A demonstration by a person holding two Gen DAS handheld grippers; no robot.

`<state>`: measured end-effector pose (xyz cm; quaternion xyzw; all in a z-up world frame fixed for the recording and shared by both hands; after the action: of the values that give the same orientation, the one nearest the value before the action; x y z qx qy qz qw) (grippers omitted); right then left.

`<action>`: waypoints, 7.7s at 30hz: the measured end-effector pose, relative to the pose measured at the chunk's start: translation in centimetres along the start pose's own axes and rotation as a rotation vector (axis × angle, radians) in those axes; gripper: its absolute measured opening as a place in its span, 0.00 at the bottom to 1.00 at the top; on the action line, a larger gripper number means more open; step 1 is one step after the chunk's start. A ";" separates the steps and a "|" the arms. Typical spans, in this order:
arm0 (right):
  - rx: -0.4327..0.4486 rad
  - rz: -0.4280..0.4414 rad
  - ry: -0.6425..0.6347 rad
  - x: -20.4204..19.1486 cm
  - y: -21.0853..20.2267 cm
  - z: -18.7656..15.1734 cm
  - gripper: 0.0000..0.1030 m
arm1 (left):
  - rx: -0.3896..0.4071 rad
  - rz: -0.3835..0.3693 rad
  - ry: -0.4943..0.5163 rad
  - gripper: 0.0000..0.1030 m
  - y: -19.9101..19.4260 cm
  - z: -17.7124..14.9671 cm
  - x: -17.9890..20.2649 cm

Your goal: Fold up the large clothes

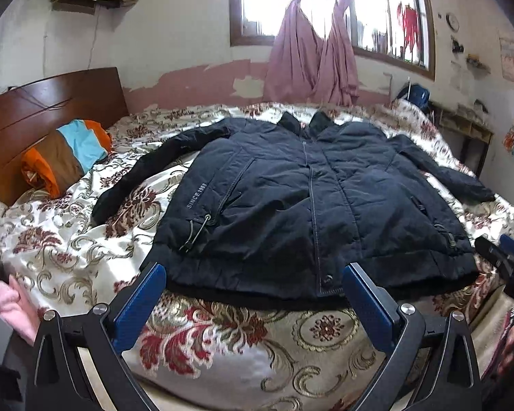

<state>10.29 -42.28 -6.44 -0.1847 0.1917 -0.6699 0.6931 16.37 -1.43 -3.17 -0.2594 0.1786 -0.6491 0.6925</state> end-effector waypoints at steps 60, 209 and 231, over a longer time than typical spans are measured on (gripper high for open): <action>0.374 -0.184 0.189 23.5 26.6 31.0 0.09 | -0.361 -0.275 0.068 1.00 33.4 13.8 29.3; -0.140 0.259 -0.391 -25.7 43.8 24.2 0.98 | 0.105 0.069 -0.920 0.07 29.9 15.7 -31.6; -0.054 0.080 -0.149 2.4 33.5 24.2 0.99 | 0.253 -0.317 -0.048 0.06 18.2 27.3 9.3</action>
<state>51.49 -43.57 -2.92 -0.2447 0.1649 -0.6207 0.7264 47.91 -6.72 8.77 -0.2104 0.0360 -0.7609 0.6128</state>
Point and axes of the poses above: each gripper's, at about its wrist camera, not at the fingertips, and y roughly the way its jaws point, x to its right, z to its top, the point moved 9 cm from there along y, roughly the way its jaws point, and after that the axes turned 9 degrees about -y, right-handed, at the moved point
